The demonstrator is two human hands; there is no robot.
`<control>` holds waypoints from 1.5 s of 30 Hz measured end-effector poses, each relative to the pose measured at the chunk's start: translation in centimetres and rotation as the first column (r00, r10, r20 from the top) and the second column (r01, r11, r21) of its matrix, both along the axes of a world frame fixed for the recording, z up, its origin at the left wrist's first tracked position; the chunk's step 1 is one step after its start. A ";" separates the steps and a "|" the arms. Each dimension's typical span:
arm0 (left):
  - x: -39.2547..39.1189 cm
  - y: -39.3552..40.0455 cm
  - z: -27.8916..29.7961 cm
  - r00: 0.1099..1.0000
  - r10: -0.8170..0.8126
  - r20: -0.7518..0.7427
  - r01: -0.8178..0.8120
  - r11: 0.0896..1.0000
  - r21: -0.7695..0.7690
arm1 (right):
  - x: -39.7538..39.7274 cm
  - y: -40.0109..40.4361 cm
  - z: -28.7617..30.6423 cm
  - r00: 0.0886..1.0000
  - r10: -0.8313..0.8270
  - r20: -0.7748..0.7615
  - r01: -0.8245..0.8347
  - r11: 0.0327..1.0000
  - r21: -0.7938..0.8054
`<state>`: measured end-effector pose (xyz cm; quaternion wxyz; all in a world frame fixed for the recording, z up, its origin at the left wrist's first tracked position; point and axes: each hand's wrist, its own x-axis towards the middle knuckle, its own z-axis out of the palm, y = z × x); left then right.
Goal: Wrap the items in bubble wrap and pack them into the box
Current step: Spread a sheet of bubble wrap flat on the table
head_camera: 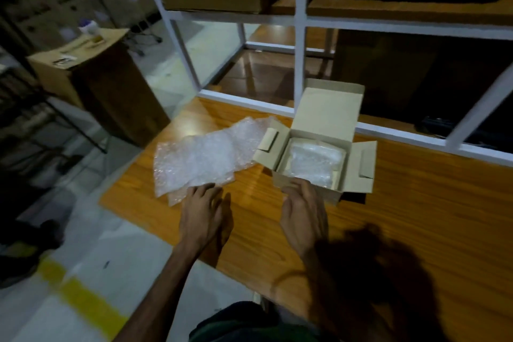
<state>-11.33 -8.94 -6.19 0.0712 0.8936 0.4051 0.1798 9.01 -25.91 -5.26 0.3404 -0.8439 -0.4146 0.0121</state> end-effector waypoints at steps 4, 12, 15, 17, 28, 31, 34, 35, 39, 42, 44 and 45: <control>-0.9 1.9 1.0 0.990 0.066 -0.121 -0.063 0.997 0.034 | -2.5 -0.1 0.5 0.998 0.055 -0.032 -0.055 0.998 -0.004; -1.2 7.2 0.9 0.978 -0.096 -0.183 0.091 0.995 -0.035 | -6.2 -0.1 0.1 0.989 0.092 -0.116 -0.098 0.994 -0.045; -1.3 9.3 0.7 0.948 -0.125 -0.294 0.120 0.992 -0.035 | -7.8 0.3 0.2 0.992 0.084 -0.095 -0.091 0.994 -0.064; -1.5 10.4 0.3 0.918 -0.163 -0.360 0.162 0.986 -0.034 | -8.9 1.0 0.4 0.993 0.061 -0.105 -0.067 0.996 -0.058; -1.5 13.2 0.5 0.969 -0.248 -0.002 0.245 0.959 -0.144 | -14.2 4.0 1.0 0.978 -0.071 -0.195 0.071 0.997 -0.009; -1.8 13.8 1.1 0.963 -0.260 0.070 0.265 0.960 -0.086 | -14.9 4.5 1.6 0.979 -0.081 -0.189 0.083 0.997 0.006; -2.2 14.2 2.3 0.932 -0.266 0.247 0.279 0.960 -0.020 | -15.3 5.1 2.3 0.978 -0.076 -0.193 0.083 0.996 0.027; -2.2 14.4 2.9 0.916 -0.256 0.309 0.271 0.962 -0.007 | -15.5 5.4 2.7 0.980 -0.075 -0.186 0.084 0.996 0.041; -2.1 14.6 6.3 0.866 -0.242 0.438 0.250 0.967 0.041 | -15.5 7.4 5.0 0.988 -0.056 -0.143 0.067 0.995 0.072; -2.0 13.9 8.9 0.829 -0.267 0.491 0.249 0.963 0.104 | -14.9 10.0 6.9 0.995 -0.030 -0.100 0.039 0.995 0.090; -2.0 13.3 10.4 0.800 -0.299 0.520 0.268 0.954 0.136 | -14.8 11.7 7.8 0.992 0.001 -0.125 0.010 0.996 0.085; -2.0 13.1 11.0 0.785 -0.324 0.528 0.289 0.945 0.151 | -14.9 12.6 8.3 0.989 0.009 -0.145 0.002 0.997 0.074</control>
